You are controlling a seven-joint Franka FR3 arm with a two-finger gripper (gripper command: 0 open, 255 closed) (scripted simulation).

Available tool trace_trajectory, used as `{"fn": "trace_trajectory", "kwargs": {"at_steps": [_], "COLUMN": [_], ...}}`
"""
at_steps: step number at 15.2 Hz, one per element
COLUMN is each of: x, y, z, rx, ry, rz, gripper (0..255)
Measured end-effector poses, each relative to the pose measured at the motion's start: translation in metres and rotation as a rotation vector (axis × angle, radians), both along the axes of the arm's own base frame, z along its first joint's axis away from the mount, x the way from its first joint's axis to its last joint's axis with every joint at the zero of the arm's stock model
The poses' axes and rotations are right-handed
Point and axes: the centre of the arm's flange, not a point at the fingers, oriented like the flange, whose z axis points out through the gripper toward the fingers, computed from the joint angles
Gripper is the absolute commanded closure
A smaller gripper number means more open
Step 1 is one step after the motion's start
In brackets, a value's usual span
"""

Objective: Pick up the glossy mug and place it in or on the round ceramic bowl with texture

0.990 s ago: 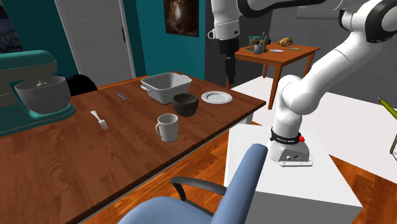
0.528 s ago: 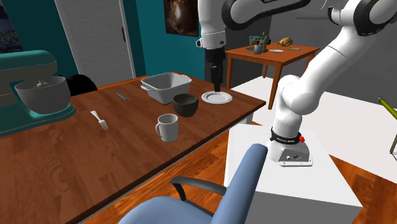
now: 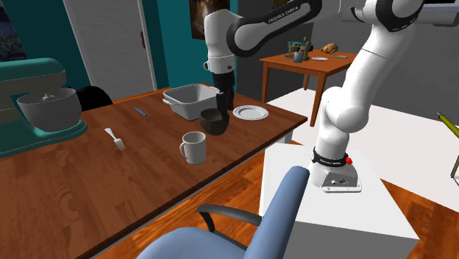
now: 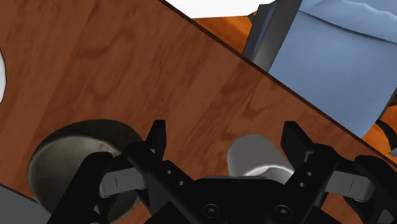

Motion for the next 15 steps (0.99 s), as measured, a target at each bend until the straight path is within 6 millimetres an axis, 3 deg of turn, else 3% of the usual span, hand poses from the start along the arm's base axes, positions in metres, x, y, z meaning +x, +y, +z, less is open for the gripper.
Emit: {"fn": "trace_trajectory", "kwargs": {"at_steps": [10,15], "x": [0.102,0.111], "y": [0.013,0.015], "z": [-0.060,-0.085], "rx": [0.029,0.032], "ry": [-0.061,-0.066], "rz": [0.002,0.002], "gripper": [0,0]}}
